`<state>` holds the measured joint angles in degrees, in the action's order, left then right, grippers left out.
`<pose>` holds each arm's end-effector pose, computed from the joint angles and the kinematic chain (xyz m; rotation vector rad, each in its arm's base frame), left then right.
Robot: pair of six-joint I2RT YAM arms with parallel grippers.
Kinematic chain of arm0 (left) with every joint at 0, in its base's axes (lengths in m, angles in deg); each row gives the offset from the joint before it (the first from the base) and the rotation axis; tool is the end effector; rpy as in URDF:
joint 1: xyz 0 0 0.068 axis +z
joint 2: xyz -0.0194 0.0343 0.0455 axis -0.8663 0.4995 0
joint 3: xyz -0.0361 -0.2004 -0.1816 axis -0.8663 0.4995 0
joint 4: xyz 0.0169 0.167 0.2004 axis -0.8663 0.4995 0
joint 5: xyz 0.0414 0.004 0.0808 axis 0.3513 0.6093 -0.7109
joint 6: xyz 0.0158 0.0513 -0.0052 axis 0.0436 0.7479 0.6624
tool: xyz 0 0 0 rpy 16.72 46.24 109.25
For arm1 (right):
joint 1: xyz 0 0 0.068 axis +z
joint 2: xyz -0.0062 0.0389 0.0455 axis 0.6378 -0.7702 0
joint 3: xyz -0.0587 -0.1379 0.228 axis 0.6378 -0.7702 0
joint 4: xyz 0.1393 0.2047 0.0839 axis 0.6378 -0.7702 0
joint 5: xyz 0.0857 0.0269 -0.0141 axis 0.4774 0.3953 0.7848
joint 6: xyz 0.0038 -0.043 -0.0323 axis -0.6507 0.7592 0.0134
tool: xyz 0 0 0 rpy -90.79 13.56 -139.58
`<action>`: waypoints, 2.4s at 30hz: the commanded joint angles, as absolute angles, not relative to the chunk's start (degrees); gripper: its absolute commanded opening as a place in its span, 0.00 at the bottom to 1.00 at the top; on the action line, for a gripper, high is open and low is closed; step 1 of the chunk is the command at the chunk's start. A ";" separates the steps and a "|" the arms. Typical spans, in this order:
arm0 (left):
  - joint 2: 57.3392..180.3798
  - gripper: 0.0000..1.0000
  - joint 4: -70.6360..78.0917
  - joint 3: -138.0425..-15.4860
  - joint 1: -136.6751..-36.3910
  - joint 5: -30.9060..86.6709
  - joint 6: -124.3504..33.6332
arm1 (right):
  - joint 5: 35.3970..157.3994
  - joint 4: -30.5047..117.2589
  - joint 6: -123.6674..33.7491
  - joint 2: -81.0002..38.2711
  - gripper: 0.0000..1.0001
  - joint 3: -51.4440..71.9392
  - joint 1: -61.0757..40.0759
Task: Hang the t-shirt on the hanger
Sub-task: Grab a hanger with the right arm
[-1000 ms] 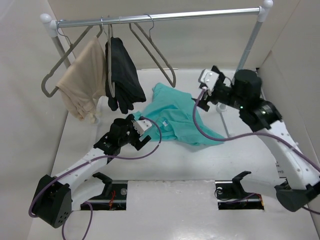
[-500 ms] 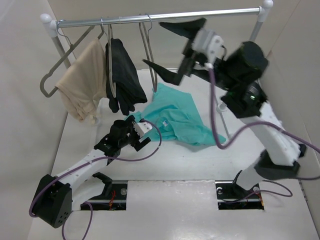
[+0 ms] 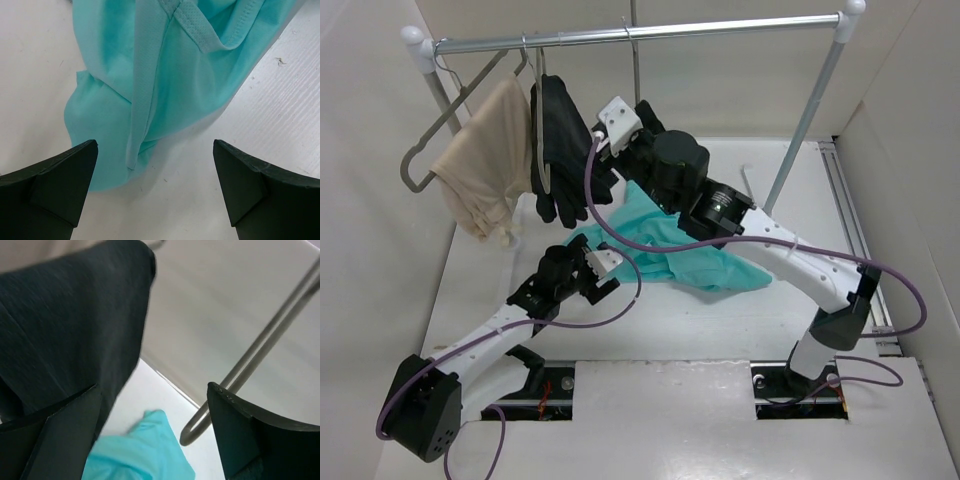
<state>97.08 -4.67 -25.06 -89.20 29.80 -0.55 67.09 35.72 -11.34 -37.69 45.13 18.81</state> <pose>0.1732 -0.1039 0.2002 1.1139 1.6151 -0.1280 0.2130 0.3218 0.4983 -0.7662 1.2827 0.1647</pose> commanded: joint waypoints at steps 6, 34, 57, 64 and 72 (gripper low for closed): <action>95.84 0.99 -7.70 -24.37 -89.48 29.46 -0.73 | 54.22 44.59 -9.42 -29.50 0.87 39.55 19.61; 95.31 0.99 -7.70 -23.32 -89.48 29.46 -0.73 | 99.48 25.16 -7.37 -27.11 0.76 51.51 -1.21; 94.78 1.00 -7.70 -22.79 -89.48 29.46 -0.73 | 96.22 25.42 -16.71 -24.83 0.00 41.40 -6.23; 94.78 1.00 -7.70 -23.32 -89.48 29.99 -0.73 | 102.08 25.34 -12.66 -24.31 0.11 43.94 -6.75; 95.31 1.00 -7.70 -23.32 -89.48 29.99 -0.73 | 106.51 20.69 -7.30 -23.70 0.48 51.68 -6.76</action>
<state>96.05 -5.72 -23.01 -89.20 29.51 -0.57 103.59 21.14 -9.89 -26.11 46.97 -6.31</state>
